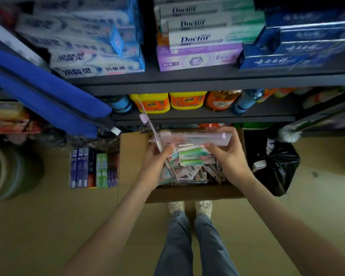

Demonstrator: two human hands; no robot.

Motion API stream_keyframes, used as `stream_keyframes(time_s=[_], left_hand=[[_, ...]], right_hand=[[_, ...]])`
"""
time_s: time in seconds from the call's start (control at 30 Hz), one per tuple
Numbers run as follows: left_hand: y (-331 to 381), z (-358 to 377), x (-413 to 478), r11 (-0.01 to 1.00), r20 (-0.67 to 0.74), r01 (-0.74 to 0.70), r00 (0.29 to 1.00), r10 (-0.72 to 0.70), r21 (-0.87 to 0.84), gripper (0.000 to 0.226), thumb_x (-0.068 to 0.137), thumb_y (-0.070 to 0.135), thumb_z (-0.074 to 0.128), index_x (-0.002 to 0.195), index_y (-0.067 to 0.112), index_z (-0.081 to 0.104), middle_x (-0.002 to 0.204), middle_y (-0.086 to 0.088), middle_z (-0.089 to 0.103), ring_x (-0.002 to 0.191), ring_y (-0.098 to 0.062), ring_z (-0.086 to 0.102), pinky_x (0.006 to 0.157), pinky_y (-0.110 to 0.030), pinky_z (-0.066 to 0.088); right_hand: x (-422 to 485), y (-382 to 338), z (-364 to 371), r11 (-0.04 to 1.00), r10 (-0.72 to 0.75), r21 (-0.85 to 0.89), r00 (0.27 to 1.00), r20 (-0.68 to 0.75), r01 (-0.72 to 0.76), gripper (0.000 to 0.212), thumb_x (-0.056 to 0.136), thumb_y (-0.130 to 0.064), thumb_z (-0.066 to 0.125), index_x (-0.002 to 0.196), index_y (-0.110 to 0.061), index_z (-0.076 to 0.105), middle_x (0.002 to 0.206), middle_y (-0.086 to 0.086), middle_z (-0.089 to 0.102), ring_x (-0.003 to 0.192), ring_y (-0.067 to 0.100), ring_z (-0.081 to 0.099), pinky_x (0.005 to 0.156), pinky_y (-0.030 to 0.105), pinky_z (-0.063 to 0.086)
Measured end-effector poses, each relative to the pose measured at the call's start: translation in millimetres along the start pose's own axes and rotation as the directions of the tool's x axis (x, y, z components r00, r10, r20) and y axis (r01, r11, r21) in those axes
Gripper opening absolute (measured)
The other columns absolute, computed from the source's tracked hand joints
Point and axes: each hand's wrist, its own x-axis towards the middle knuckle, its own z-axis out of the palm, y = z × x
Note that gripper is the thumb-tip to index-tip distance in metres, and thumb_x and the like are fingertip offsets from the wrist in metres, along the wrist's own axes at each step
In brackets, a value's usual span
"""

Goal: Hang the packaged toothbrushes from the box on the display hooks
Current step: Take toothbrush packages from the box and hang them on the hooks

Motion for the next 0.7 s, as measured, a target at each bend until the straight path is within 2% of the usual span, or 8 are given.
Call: stream_keyframes(time_s=[0.07, 0.13, 0.27, 0.37, 0.43, 0.5, 0.6, 0.7], left_hand=[[3.0, -2.3, 1.3, 0.999, -0.008, -0.009, 1.000, 0.009, -0.036, 0.012, 0.088, 0.024, 0.068, 0.097, 0.020, 0.062, 0.096, 0.000, 0.070, 0.097, -0.019, 0.068, 0.088, -0.037, 0.054], [5.0, -2.8, 1.2, 0.997, 0.005, -0.018, 1.000, 0.019, -0.072, 0.013, 0.088, 0.021, 0.067, 0.099, 0.018, 0.062, 0.093, 0.001, 0.070, 0.092, -0.016, 0.068, 0.085, -0.033, 0.054], [13.1, -3.9, -5.4, 0.993, 0.046, -0.045, 0.998, 0.050, -0.109, 0.024, 0.090, 0.017, 0.064, 0.112, 0.009, 0.059, 0.096, 0.001, 0.072, 0.090, -0.014, 0.070, 0.072, -0.023, 0.055], [18.6, -8.6, -8.0, 0.991, 0.022, -0.075, 0.997, 0.078, -0.115, 0.033, 0.086, 0.024, 0.070, 0.112, 0.008, 0.059, 0.105, -0.008, 0.068, 0.101, -0.022, 0.068, 0.083, -0.031, 0.056], [25.6, -11.8, -12.7, 0.991, 0.024, -0.111, 0.993, 0.113, -0.081, 0.046, 0.078, 0.035, 0.077, 0.113, 0.011, 0.060, 0.110, -0.009, 0.068, 0.107, -0.026, 0.065, 0.092, -0.039, 0.052], [34.0, -14.4, -17.7, 0.988, 0.052, -0.146, 0.987, 0.149, -0.059, 0.051, 0.076, 0.039, 0.079, 0.115, 0.013, 0.060, 0.110, -0.006, 0.069, 0.105, -0.022, 0.067, 0.094, -0.042, 0.051], [51.8, -16.1, -25.6, 0.977, 0.082, -0.199, 0.975, 0.205, -0.075, 0.041, 0.077, 0.032, 0.078, 0.111, 0.017, 0.061, 0.106, -0.003, 0.069, 0.102, -0.019, 0.067, 0.093, -0.043, 0.051], [74.4, -18.8, -38.2, 0.960, 0.125, -0.278, 0.951, 0.281, -0.041, 0.042, 0.074, 0.038, 0.076, 0.112, 0.026, 0.062, 0.113, -0.005, 0.068, 0.108, -0.022, 0.064, 0.098, -0.046, 0.049]], right_hand=[[-5.8, -2.3, -0.6, 0.999, -0.008, -0.054, 1.000, -0.010, 0.007, 0.037, 0.076, -0.022, 0.074, 0.106, -0.018, 0.051, 0.115, 0.008, 0.061, 0.108, 0.025, 0.062, 0.090, 0.057, 0.051], [-7.7, -2.2, -2.5, 0.994, -0.025, -0.107, 0.999, -0.033, 0.021, 0.036, 0.077, -0.018, 0.076, 0.105, -0.019, 0.053, 0.116, 0.015, 0.058, 0.107, 0.025, 0.062, 0.088, 0.056, 0.052], [-8.9, -6.2, -8.3, 0.946, -0.061, -0.321, 0.998, -0.018, 0.052, 0.035, 0.076, -0.018, 0.081, 0.101, -0.025, 0.057, 0.106, 0.002, 0.059, 0.103, 0.018, 0.060, 0.089, 0.047, 0.052], [-12.1, -14.9, -9.2, 0.874, -0.061, -0.479, 0.996, 0.068, 0.086, 0.043, 0.076, -0.016, 0.080, 0.113, -0.021, 0.057, 0.103, -0.012, 0.055, 0.096, -0.005, 0.054, 0.086, 0.020, 0.048], [-13.4, -21.6, -8.2, 0.819, -0.010, -0.569, 0.993, 0.114, 0.073, 0.057, 0.078, -0.015, 0.079, 0.128, -0.022, 0.052, 0.102, -0.015, 0.051, 0.093, -0.011, 0.051, 0.079, 0.004, 0.042], [-13.0, -26.9, -6.4, 0.767, 0.054, -0.640, 0.990, 0.133, 0.045, 0.068, 0.079, -0.018, 0.078, 0.137, -0.025, 0.045, 0.107, -0.009, 0.047, 0.095, -0.003, 0.050, 0.082, 0.007, 0.041], [-12.4, -39.9, 0.3, 0.697, 0.129, -0.716, 0.979, 0.156, 0.022, 0.070, 0.080, -0.019, 0.076, 0.142, -0.019, 0.042, 0.123, -0.002, 0.037, 0.116, 0.013, 0.042, 0.100, 0.023, 0.039], [-15.4, -59.1, 12.2, 0.577, 0.117, -0.813, 0.976, 0.184, 0.084, 0.068, 0.082, -0.019, 0.071, 0.142, -0.013, 0.040, 0.132, 0.004, 0.041, 0.122, 0.020, 0.042, 0.094, 0.021, 0.035]])
